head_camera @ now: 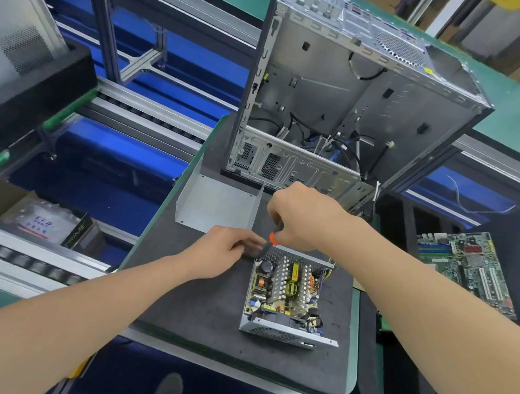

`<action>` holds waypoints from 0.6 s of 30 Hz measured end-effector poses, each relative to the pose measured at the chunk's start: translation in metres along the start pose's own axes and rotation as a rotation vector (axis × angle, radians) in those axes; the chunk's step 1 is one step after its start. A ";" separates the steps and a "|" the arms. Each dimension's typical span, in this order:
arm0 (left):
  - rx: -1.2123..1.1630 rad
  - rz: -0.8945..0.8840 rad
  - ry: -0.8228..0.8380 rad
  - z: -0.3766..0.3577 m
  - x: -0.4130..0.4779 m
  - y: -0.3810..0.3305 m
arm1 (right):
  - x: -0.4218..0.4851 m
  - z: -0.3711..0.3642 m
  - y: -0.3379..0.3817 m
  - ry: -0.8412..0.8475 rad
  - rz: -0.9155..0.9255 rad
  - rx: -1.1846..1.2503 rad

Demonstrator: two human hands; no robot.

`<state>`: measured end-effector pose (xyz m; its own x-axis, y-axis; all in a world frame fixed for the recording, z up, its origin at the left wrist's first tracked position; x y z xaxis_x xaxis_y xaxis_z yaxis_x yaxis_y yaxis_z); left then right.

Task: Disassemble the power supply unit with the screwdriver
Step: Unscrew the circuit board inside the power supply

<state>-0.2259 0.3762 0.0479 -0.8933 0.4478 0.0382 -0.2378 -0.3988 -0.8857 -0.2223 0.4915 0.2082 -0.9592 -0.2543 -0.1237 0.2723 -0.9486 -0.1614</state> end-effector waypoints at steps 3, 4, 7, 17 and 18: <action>-0.091 0.026 -0.034 0.003 0.003 -0.011 | 0.001 0.001 0.008 0.028 0.157 0.043; -0.111 0.026 -0.046 0.005 0.005 -0.015 | 0.001 0.001 0.012 0.038 0.218 0.043; -0.129 0.009 -0.066 0.004 0.013 -0.024 | 0.000 0.000 0.014 0.034 0.338 0.012; -0.168 -0.097 0.057 0.009 0.028 -0.045 | 0.000 -0.008 -0.011 -0.106 -0.131 -0.055; -0.181 -0.087 0.079 0.009 0.029 -0.045 | 0.001 -0.010 -0.010 -0.081 -0.131 -0.042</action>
<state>-0.2443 0.3998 0.0926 -0.8380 0.5386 0.0883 -0.2343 -0.2089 -0.9495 -0.2253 0.5030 0.2004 -0.9893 -0.1447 -0.0193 0.1455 -0.9663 -0.2124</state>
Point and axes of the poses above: each hand's wrist, its own x-axis towards the middle knuckle, its own z-axis out of the back of the hand, y = z × x, the point moved 5 cm from there along x, towards the middle knuckle, and after that the axes turned 14 degrees about -y, right-handed, at the moved point
